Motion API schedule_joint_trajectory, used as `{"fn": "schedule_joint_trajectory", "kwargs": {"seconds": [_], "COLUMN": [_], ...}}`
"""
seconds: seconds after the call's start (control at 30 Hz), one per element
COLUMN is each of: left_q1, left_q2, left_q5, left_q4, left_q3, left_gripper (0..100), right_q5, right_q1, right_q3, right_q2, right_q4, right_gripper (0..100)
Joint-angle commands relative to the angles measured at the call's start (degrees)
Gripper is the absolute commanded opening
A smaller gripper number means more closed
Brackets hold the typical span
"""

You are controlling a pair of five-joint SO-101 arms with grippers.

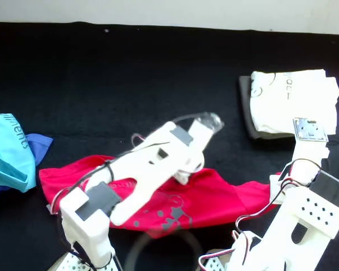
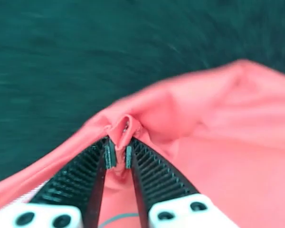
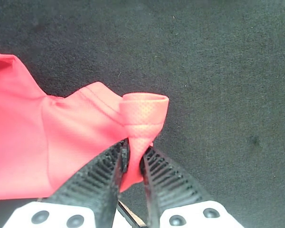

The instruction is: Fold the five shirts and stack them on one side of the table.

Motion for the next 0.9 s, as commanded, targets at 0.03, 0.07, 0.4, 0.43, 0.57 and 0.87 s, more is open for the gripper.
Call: {"fn": "schedule_joint_trajectory", "kwargs": {"seconds": [0.03,0.07,0.4,0.43,0.57,0.87], "left_q1": [-7.52,-8.92,-12.53,-13.14,-14.37,-15.78], "left_q2": [-8.13,-9.1,-9.1,-8.48,-4.09,11.21], "left_q5": [0.09,0.0,0.0,0.0,0.0,0.0], "left_q4": [6.95,8.7,13.45,11.52,4.22,0.62], "left_q3": [-8.75,-10.33,-11.03,-10.51,-10.59,-18.95], "left_gripper": [1,1,1,1,2,5], "right_q5": [0.18,0.26,-4.13,-4.04,-3.78,-2.29], "right_q1": [0.31,0.22,-9.36,-9.63,-9.36,-9.54], "right_q3": [-0.31,-0.57,-16.22,-18.33,-23.6,-24.13], "right_q2": [-0.48,-0.48,17.89,20.7,28.62,30.73], "right_q4": [-5.05,-6.02,-6.73,-7.34,-12.18,-14.73], "right_gripper": [0.5,0.5,0.5,0.5,0.5,0.5]}}
